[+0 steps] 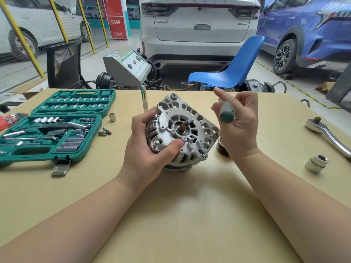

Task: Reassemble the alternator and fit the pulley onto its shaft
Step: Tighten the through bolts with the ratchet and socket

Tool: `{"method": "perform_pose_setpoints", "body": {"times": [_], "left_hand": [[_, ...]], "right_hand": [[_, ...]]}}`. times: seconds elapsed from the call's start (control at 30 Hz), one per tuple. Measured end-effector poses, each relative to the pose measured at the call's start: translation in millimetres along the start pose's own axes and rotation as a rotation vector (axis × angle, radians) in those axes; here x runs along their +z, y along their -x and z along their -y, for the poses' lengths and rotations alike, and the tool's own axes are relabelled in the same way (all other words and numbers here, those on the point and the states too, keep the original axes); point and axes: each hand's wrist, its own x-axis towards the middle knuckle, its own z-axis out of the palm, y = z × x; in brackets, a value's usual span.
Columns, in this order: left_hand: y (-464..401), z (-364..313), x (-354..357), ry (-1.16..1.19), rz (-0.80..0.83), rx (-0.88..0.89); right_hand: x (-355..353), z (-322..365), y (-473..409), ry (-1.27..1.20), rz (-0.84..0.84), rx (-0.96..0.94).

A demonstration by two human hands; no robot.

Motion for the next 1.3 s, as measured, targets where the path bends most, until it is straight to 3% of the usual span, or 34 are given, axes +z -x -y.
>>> {"method": "perform_pose_setpoints", "body": {"times": [0.17, 0.37, 0.5, 0.67, 0.8, 0.87, 0.97, 1.17, 1.3], "left_hand": [[-6, 5, 1, 0.015, -0.005, 0.039], [-19, 13, -1, 0.006, 0.028, 0.039], [-30, 18, -3, -0.009, 0.078, 0.047], [-28, 26, -1, 0.054, 0.069, 0.045], [-34, 30, -7, 0.100, 0.145, 0.023], [-36, 32, -11, 0.131, 0.184, 0.012], [-36, 35, -14, 0.160, 0.248, 0.023], [-38, 37, -17, 0.074, 0.371, 0.129], [-39, 40, -20, 0.018, 0.373, 0.140]], "right_hand": [[-39, 9, 7, -0.245, 0.243, 0.034], [-70, 20, 27, -0.549, 0.446, 0.305], [-83, 23, 24, -0.731, 0.497, 0.406], [-95, 26, 28, -0.894, 0.734, 0.495], [-96, 31, 26, -1.019, 0.665, 0.755], [-91, 37, 28, -0.967, 0.626, 0.745], [-81, 46, 36, -0.685, 0.568, 0.536], [-79, 56, 46, -0.281, 0.609, 0.231], [-76, 62, 43, -0.193, 0.564, 0.178]]}}
